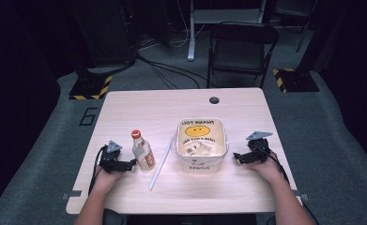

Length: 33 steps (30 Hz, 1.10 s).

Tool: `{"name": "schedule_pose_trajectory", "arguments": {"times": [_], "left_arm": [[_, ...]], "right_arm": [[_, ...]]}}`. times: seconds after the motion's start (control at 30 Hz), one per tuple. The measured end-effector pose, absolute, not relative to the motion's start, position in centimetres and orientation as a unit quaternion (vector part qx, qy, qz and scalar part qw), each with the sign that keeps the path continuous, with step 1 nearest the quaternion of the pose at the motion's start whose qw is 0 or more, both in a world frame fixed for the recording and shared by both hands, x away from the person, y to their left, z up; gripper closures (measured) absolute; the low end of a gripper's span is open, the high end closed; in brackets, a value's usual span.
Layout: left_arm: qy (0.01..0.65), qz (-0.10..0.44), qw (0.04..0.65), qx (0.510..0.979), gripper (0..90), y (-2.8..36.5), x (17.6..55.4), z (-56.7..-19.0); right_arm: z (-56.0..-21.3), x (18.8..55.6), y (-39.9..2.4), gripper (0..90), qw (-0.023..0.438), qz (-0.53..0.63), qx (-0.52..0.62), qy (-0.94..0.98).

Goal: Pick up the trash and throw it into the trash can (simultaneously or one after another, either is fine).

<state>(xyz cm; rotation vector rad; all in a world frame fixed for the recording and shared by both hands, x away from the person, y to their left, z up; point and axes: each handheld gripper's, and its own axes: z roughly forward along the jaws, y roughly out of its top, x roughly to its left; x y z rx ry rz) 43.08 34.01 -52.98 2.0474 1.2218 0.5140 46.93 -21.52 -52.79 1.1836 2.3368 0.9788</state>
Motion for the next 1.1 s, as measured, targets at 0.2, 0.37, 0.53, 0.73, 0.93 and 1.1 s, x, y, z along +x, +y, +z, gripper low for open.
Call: {"name": "schedule_pose_trajectory", "arguments": {"times": [0.2, 0.37, 0.53, 0.73, 0.93, 1.1], "left_arm": [[0.469, 0.201, 0.347, 0.787, 9.3, 34.0, 42.9, -53.0], [0.467, 0.198, 0.347, 0.789, 15.6, 34.0, 42.8, -52.8], [0.467, 0.195, 0.342, 0.792, 20.5, 33.9, 42.5, -52.5], [0.485, 0.182, 0.343, 0.784, 25.2, 33.9, 42.5, -52.2], [0.5, 0.162, 0.346, 0.778, 33.6, 34.4, 42.6, -51.8], [0.496, 0.162, 0.352, 0.778, 37.0, 34.8, 42.3, -51.0]], "right_arm": [[-52.8, 47.0, -21.5, 0.7, 0.173, 0.344, 0.419, 0.822], [-52.8, 47.0, -21.5, 0.7, 0.174, 0.345, 0.42, 0.821], [-52.8, 46.9, -21.4, 0.7, 0.176, 0.343, 0.425, 0.819], [-52.8, 46.9, -21.4, 0.6, 0.175, 0.343, 0.425, 0.819], [-52.8, 46.9, -21.4, 0.7, 0.175, 0.345, 0.423, 0.819], [-52.8, 46.9, -21.4, 0.7, 0.175, 0.345, 0.423, 0.82]]}}
